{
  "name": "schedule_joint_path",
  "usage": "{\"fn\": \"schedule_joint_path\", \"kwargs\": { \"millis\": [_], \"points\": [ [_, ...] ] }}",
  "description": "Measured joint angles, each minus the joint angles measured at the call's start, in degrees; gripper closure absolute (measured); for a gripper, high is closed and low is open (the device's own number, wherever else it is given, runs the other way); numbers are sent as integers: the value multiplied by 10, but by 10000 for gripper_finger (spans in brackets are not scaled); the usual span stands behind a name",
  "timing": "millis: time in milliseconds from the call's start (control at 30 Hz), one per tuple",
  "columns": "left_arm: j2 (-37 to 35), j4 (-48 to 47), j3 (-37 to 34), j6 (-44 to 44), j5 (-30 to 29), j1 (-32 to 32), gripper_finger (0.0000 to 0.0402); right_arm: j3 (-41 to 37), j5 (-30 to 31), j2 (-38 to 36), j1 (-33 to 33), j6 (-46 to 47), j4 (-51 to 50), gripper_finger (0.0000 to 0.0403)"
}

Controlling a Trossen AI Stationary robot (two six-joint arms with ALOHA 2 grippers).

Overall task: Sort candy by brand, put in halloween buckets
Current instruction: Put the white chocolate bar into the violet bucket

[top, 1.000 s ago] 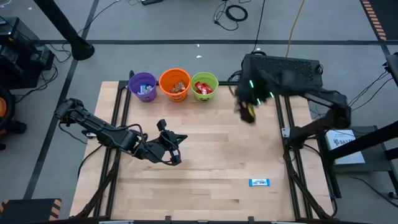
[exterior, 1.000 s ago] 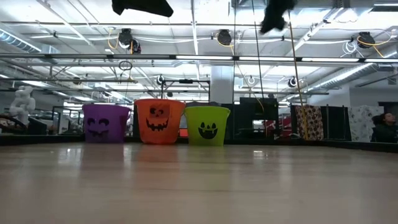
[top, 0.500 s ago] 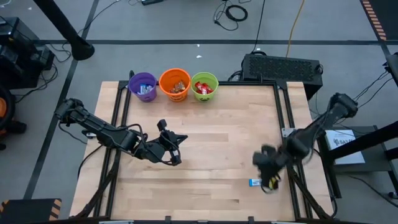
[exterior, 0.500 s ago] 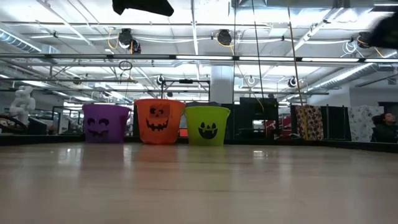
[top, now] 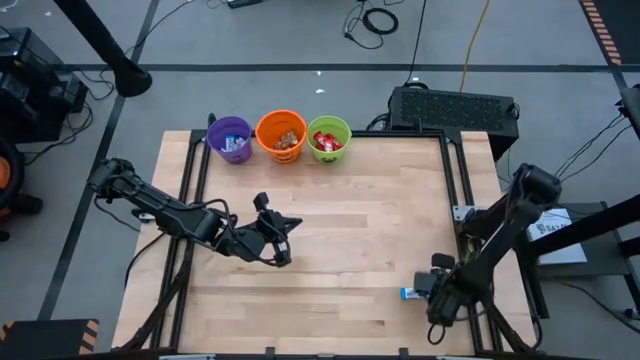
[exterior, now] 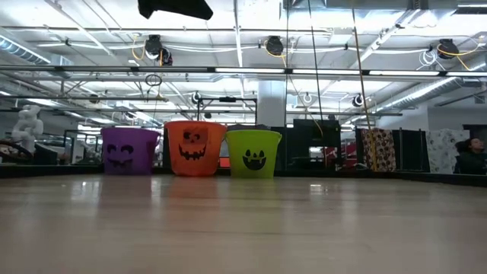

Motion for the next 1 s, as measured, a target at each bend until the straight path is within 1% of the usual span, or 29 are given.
{"fn": "schedule_joint_path", "kwargs": {
  "millis": [133, 200, 267, 333, 400, 633, 733, 800, 867, 1000],
  "points": [
    [0, 0, 0, 0, 8, 0, 389, 0, -1, 49, 13, -3, 0, 198],
    [0, -1, 0, 0, 9, 0, 389, 0, -1, 67, 21, -12, 2, 185],
    [0, -2, 0, 0, 20, 0, 389, 0, -3, 79, 27, -14, 5, 182],
    [0, -3, 0, 0, 23, 0, 389, 0, -3, 87, 30, -14, 10, 187],
    [0, -3, 0, 0, 24, 0, 389, 1, -5, 91, 33, -14, 15, 203],
    [0, -3, 0, 0, 25, 0, 389, 1, -6, 93, 33, 11, 29, 306],
    [0, -3, 0, -1, 25, 0, 389, 1, -7, 93, 33, 30, 31, 332],
    [0, -3, 0, -1, 25, 0, 389, 0, -8, 91, 33, 36, 41, 334],
    [0, -3, 0, -1, 25, 0, 389, -1, -7, 89, 33, 41, 46, 325],
    [0, -3, 0, 0, 25, 0, 389, -1, -5, 88, 34, 78, 50, 280]
  ]
}}
